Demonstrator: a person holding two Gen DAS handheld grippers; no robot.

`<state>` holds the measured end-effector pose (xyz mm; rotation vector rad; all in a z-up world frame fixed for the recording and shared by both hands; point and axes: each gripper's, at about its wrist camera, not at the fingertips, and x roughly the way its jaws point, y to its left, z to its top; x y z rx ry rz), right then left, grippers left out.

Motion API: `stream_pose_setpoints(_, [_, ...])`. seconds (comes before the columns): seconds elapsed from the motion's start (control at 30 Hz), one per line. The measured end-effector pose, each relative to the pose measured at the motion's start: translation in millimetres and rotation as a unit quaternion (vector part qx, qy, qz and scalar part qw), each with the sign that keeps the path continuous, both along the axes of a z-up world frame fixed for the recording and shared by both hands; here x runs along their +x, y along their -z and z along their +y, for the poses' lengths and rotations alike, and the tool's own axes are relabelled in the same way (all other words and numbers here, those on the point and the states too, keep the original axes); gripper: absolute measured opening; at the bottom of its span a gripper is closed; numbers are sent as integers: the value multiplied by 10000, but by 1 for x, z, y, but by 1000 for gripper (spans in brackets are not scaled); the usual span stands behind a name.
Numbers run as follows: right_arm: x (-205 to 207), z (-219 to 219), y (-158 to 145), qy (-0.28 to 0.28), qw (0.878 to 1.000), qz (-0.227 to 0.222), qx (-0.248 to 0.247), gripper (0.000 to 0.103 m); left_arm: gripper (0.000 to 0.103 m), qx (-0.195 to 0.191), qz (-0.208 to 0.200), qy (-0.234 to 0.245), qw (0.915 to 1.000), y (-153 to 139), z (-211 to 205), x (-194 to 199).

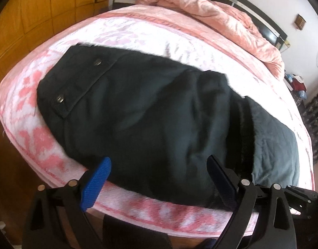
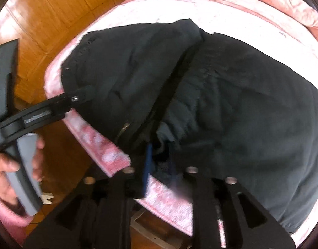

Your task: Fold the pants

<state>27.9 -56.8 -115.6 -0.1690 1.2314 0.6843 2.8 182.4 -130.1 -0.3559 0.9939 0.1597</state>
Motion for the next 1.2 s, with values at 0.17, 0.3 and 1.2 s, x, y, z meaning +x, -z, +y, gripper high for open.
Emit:
stream_pose_setpoints(0.17, [-4, -40, -33, 239, 9969, 193, 721, 32, 94, 34, -170, 633, 9978, -18, -48, 13])
stream_pose_setpoints(0.3, [3, -98, -54, 866, 9931, -5, 791, 35, 94, 298, -136, 1189, 9924, -18, -96, 26])
stream_pose_setpoints(1.2, [21, -122, -42, 1313, 9910, -153, 210, 41, 95, -78, -62, 570, 9983, -23, -25, 9])
